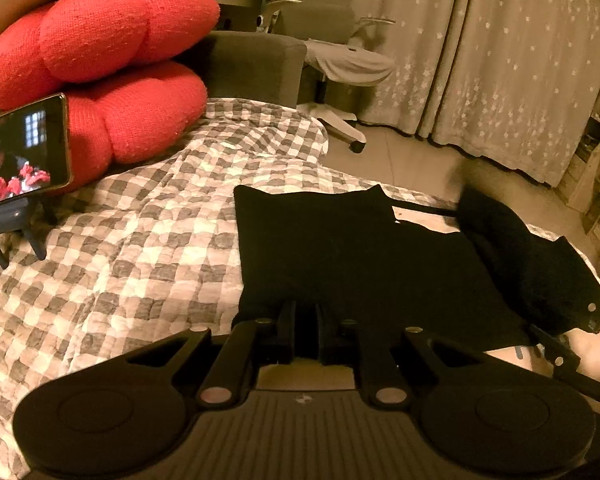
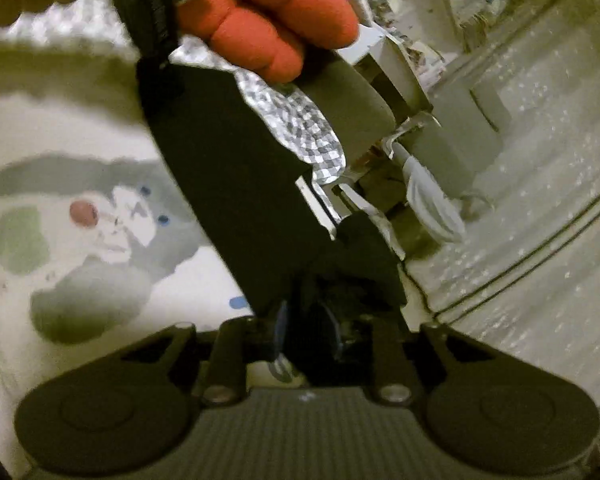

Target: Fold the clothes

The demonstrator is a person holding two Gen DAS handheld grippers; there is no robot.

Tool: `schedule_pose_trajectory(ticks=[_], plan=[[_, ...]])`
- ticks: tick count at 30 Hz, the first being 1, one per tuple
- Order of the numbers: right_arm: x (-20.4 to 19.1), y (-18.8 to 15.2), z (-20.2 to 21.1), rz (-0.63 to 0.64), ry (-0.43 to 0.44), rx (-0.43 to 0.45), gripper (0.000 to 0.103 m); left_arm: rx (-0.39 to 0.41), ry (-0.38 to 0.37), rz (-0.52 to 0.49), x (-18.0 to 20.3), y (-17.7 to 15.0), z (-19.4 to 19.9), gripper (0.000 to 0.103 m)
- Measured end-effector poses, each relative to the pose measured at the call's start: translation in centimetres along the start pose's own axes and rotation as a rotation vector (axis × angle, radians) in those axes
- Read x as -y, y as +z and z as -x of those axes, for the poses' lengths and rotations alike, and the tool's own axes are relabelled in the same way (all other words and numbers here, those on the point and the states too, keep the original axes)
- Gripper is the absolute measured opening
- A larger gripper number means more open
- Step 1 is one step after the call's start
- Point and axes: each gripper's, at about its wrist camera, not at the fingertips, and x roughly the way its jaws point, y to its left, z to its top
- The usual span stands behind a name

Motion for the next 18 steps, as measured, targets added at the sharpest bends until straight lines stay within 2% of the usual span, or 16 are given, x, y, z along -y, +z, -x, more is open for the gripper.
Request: schedule_pose_trajectory(ticks=[3,5,8,10,13,17,18], plan=[[1.1,0.1,0.7,-0.088,0.044,0.007,0.037,-0.002,-0.003,0.003,0.0,0.0,0.0,0.011],[2.2,-0.5,1.2,-0.149,0.094,0.007,0.04,-0.002,-0.004,0.002,0.0,0.0,0.0,0.011],[4.4,-0.3,1.8,-0.316,0.182,0.014,0.055,-0.002,-0.006,0.01,-0.1,0.1,0.1,0.011],[6.9,-0.3,1.9,-0.482,0.234,0.037,0.058,0.0,-0.012,0.024,-0.4,0.3,0.3,0.011],[11.5,-1.4,0.9,-0.827,0.281,0.037,0.069,0.003,-0.019,0.045,-0.7,0.5,0.5,0.011],[16.3,-4.7,-3.5,-1.218,0.309,-0.024,0.065,0.004,-0.032,0.071,-1.3,0.7,0.7,0.011],[16.9,-5.8,-4.6,-1.287,0.324,-0.041,0.059,0.004,-0.035,0.076,-1.5,0.8,0.7,0.011]])
